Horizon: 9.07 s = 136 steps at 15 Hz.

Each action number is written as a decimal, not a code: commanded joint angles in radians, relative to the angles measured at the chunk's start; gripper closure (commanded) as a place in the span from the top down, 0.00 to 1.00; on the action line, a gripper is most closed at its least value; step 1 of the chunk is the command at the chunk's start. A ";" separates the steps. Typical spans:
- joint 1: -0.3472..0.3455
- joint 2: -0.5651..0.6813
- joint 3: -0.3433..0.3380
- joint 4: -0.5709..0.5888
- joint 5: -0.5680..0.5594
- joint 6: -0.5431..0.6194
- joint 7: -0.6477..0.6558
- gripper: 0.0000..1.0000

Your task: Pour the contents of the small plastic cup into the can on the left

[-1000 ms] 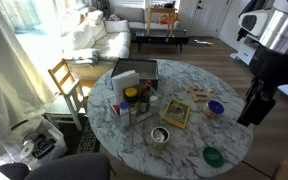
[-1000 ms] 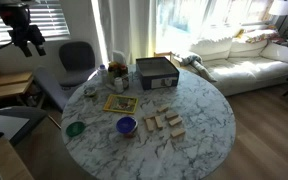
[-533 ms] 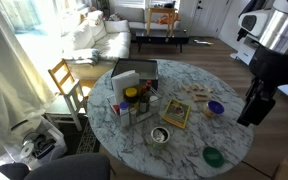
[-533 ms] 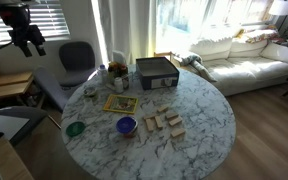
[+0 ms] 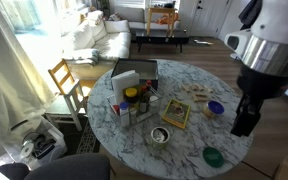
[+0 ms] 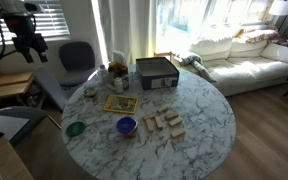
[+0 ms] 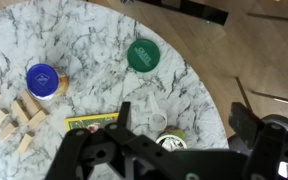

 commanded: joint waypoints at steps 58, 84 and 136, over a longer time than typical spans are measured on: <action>-0.326 0.888 -0.130 0.195 0.662 0.312 -0.875 0.65; -0.307 0.913 -0.143 0.219 0.759 0.357 -0.927 0.69; -0.217 0.856 -0.233 0.042 1.289 0.446 -0.881 0.55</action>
